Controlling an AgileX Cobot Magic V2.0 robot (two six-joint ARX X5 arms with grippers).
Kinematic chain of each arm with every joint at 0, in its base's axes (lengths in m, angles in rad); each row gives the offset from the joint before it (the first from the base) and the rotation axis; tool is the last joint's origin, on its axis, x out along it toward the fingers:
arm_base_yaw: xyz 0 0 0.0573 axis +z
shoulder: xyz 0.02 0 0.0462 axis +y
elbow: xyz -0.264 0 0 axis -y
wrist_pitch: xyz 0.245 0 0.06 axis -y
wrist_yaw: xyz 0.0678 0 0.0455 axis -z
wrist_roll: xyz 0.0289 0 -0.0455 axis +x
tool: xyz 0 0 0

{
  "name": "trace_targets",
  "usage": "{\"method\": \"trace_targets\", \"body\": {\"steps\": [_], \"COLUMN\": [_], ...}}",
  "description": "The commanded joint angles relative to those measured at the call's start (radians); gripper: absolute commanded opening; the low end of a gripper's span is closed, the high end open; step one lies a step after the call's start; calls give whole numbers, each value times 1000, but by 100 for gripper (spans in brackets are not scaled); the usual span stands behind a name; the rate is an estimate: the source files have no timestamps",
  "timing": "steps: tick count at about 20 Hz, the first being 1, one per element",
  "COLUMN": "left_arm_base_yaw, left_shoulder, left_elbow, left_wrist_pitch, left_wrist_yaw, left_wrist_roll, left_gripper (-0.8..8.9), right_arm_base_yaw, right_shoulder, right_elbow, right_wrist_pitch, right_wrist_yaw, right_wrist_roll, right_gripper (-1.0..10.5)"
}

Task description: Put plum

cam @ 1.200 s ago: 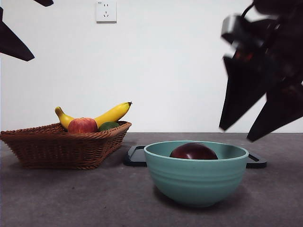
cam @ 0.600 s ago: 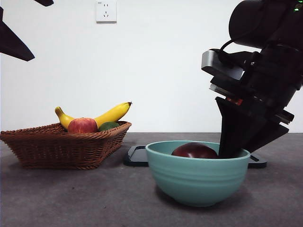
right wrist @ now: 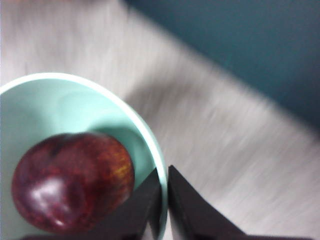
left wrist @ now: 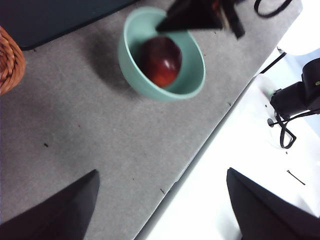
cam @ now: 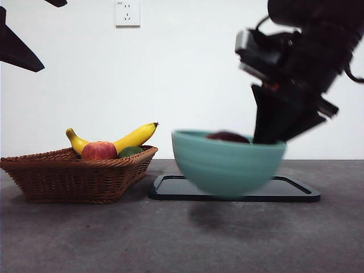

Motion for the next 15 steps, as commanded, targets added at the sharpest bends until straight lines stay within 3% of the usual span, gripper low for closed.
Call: {"method": "trace_targets", "body": {"steps": [1, 6, 15], "left_arm_base_yaw": [-5, -5, -5], "left_shoulder": [6, 6, 6], "left_elbow": [13, 13, 13], "left_wrist_pitch": [11, 11, 11], "left_wrist_yaw": [6, 6, 6], "left_wrist_roll": [5, 5, 5], "left_gripper": [404, 405, 405], "right_arm_base_yaw": [-11, -95, -191], "right_shoulder": [2, 74, 469], "right_elbow": [65, 219, 552], "right_wrist_pitch": [-3, -22, -68], "right_wrist_yaw": [28, 29, 29], "right_wrist_roll": [13, 1, -47], "right_gripper": [9, 9, 9]}}
